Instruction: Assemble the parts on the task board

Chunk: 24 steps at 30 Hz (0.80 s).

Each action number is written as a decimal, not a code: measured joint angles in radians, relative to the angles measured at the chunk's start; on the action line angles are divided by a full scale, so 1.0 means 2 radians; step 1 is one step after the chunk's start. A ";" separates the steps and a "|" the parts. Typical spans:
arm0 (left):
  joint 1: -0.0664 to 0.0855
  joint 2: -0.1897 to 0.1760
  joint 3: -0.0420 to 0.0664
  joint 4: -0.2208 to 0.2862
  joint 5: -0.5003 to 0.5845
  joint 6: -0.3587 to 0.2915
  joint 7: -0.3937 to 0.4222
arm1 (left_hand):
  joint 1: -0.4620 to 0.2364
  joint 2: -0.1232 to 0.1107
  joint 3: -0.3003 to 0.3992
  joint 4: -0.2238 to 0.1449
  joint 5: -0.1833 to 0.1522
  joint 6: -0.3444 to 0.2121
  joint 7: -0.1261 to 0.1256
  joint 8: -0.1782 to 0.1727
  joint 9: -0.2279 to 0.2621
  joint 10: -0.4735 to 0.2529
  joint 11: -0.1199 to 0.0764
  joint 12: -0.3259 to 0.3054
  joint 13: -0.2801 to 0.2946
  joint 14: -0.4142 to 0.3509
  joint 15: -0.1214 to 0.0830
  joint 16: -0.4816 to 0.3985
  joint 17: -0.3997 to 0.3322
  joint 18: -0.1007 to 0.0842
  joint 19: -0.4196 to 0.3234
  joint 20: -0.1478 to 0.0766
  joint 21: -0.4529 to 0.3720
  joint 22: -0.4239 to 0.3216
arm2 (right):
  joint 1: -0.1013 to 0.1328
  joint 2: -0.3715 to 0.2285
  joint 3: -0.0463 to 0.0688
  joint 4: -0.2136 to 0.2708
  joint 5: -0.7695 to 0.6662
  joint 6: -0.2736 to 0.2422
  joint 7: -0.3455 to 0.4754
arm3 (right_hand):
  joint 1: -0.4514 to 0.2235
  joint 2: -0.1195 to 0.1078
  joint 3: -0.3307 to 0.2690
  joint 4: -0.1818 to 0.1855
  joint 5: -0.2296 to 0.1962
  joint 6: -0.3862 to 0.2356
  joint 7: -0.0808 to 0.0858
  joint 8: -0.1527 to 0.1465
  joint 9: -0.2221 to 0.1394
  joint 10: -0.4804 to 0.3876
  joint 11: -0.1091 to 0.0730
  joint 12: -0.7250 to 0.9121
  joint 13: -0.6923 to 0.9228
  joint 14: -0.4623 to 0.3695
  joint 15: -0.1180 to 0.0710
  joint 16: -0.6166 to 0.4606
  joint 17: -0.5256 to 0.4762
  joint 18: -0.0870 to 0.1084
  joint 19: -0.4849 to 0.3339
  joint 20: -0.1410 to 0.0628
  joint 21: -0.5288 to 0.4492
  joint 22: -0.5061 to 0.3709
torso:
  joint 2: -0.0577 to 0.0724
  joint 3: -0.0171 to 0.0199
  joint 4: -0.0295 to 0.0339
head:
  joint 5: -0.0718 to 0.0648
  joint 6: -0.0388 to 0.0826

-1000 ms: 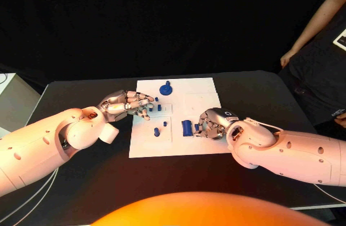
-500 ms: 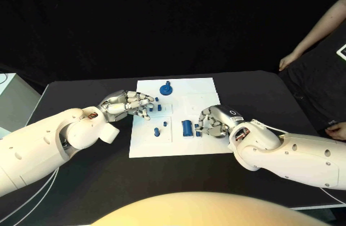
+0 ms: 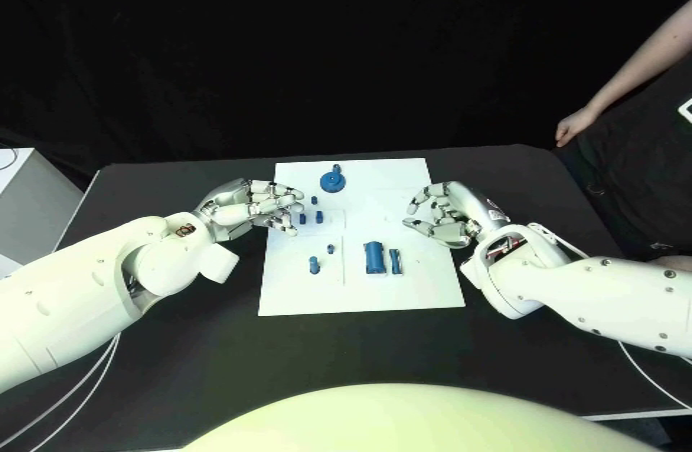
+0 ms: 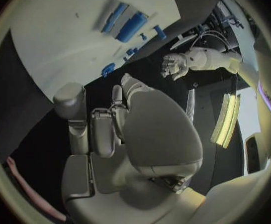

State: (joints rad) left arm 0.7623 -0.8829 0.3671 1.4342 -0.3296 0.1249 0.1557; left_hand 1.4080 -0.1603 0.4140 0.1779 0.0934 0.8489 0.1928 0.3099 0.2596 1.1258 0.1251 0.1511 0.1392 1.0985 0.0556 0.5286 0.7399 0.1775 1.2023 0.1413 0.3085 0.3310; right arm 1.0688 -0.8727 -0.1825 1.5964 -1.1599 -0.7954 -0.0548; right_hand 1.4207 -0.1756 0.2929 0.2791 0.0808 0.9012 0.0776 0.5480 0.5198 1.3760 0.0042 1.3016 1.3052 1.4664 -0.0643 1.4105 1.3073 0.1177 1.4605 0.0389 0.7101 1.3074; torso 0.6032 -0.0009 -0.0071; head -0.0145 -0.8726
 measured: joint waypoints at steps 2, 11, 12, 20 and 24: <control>0.000 0.002 0.000 -0.004 0.001 -0.009 0.004 | 0.000 0.000 0.000 0.000 0.000 0.001 -0.001 0.000 0.000 0.000 0.000 0.003 0.001 -0.007 0.001 -0.001 0.000 0.000 -0.007 0.001 0.000 0.000 | 0.005 0.004 0.002 -0.014 0.054 0.001 0.027 | 0.010 0.000 0.011 -0.003 0.007 -0.008 0.008 -0.009 -0.006 -0.051 0.007 -0.067 -0.045 -0.004 0.007 -0.061 -0.010 0.014 -0.022 0.007 -0.133 -0.010 | -0.002 -0.0009 0.0000 | -0.001 0.000; 0.000 0.017 0.000 -0.019 0.024 -0.064 0.037 | 0.003 0.003 0.016 0.003 0.000 0.010 -0.006 0.005 0.004 -0.006 0.006 -0.009 -0.006 -0.061 0.020 -0.095 -0.046 0.000 -0.076 0.022 -0.049 -0.024 | 0.019 0.032 0.012 -0.095 0.287 0.048 0.122 | 0.042 0.007 0.093 -0.045 -0.009 -0.020 0.024 -0.044 -0.030 -0.174 0.020 -0.327 -0.286 -0.091 0.021 -0.390 -0.224 0.026 -0.070 0.019 -0.322 -0.143 | -0.018 -0.0079 0.0000 | -0.003 0.004; 0.000 0.019 0.000 -0.021 0.029 -0.071 0.042 | 0.003 0.003 0.019 0.003 0.000 0.007 -0.007 0.002 0.004 -0.009 0.009 -0.015 -0.009 -0.066 0.024 -0.111 -0.054 0.000 -0.085 0.028 -0.060 -0.031 | 0.020 0.036 0.013 -0.102 0.305 0.055 0.128 | 0.039 0.004 0.099 -0.050 -0.010 -0.019 0.025 -0.048 -0.034 -0.172 0.021 -0.344 -0.305 -0.093 0.023 -0.408 -0.229 0.026 -0.078 0.021 -0.322 -0.154 | -0.019 -0.0085 0.0000 | -0.003 0.006; 0.000 0.036 0.001 -0.039 0.070 -0.133 0.086 | 0.000 0.005 0.018 -0.003 0.000 -0.029 -0.012 -0.039 -0.016 -0.090 0.021 -0.043 -0.037 -0.145 0.060 -0.222 -0.134 0.000 -0.182 0.070 -0.122 -0.099 | 0.020 0.063 0.021 -0.161 0.411 0.113 0.176 | -0.003 0.003 0.126 -0.072 -0.013 -0.020 0.048 -0.112 -0.071 -0.153 0.053 -0.509 -0.492 -0.172 0.063 -0.568 -0.303 0.026 -0.197 0.061 -0.324 -0.292 | -0.031 -0.0091 0.0010 | 0.006 0.032; 0.000 0.045 0.001 -0.050 0.081 -0.156 0.101 | -0.003 0.008 0.001 -0.005 -0.003 -0.038 -0.015 -0.053 -0.025 -0.143 0.009 -0.045 -0.039 -0.211 0.065 -0.234 -0.189 -0.008 -0.212 0.074 -0.122 -0.125 | 0.020 0.069 0.024 -0.178 0.436 0.129 0.190 | -0.013 -0.001 0.132 -0.076 -0.013 -0.025 0.054 -0.136 -0.081 -0.152 0.062 -0.549 -0.547 -0.194 0.078 -0.613 -0.342 0.026 -0.229 0.080 -0.324 -0.368 | -0.035 -0.0076 0.0019 | 0.009 0.039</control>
State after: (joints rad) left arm 0.7622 -0.7937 0.3689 1.3335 -0.1671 -0.1867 0.3568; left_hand 1.4023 -0.1444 0.4155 0.1682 0.0879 0.7735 0.1626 0.2047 0.2096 0.8406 0.1441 0.0617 0.0614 0.6763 0.1847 0.0597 0.3615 0.1612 0.7792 0.2896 0.0636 0.0805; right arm 1.1083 -0.7348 -0.1352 1.2403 -0.2883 -0.5365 0.3256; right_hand 1.3957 -0.1774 0.5569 0.1271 0.0554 0.8502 0.1862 0.2761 0.3574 1.0727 0.1287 0.2029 0.2112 1.0793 0.0916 0.1835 0.6232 0.1705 1.0020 0.1990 0.0613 0.5717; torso 0.5339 -0.0160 -0.0033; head 0.0033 -0.7944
